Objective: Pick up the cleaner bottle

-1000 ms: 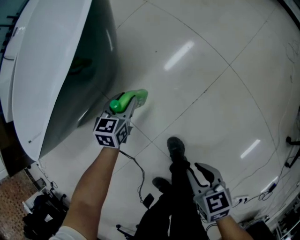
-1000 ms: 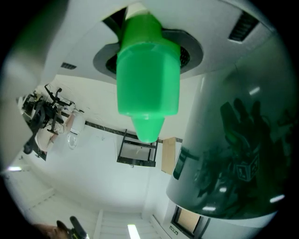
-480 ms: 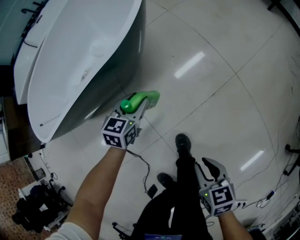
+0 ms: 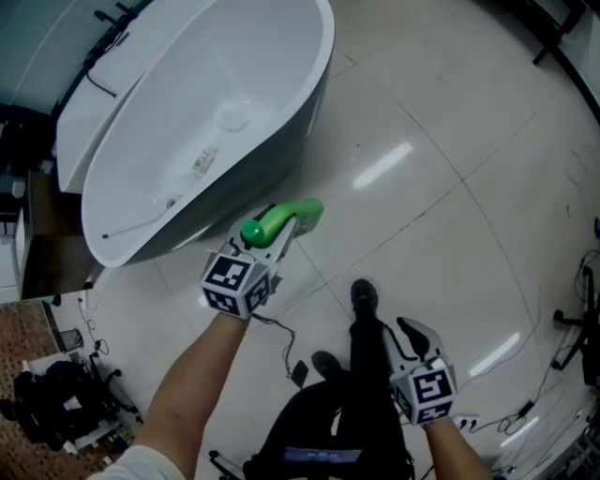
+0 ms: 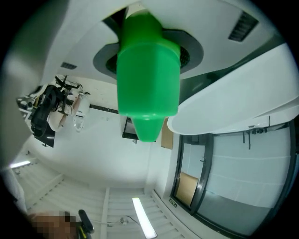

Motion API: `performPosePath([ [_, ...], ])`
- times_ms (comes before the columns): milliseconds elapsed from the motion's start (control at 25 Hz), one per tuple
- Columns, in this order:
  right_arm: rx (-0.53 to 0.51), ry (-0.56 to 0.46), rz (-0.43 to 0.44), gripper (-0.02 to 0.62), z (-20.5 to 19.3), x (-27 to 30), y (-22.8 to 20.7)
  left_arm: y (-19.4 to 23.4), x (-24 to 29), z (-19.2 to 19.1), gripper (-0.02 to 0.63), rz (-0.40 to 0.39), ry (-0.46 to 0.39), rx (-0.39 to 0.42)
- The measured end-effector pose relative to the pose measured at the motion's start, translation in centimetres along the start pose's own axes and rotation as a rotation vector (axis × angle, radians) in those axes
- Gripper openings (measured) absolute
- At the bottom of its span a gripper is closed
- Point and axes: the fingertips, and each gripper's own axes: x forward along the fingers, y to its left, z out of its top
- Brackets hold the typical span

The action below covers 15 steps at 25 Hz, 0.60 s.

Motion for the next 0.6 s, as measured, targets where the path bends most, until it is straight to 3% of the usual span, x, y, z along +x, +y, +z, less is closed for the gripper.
performPosePath([
  [280,-0.058,-0.030,-0.010,0.115,1.4,-3.8,1.6,-1.0,-6.4,5.4,0.176,0.020,-0.054,0.044],
  [600,-0.119,-0.057,0.006,0.115,3.0,-7.7,4.6,-2.8,-14.5,10.0,0.176,0.027,-0.132,0.043],
])
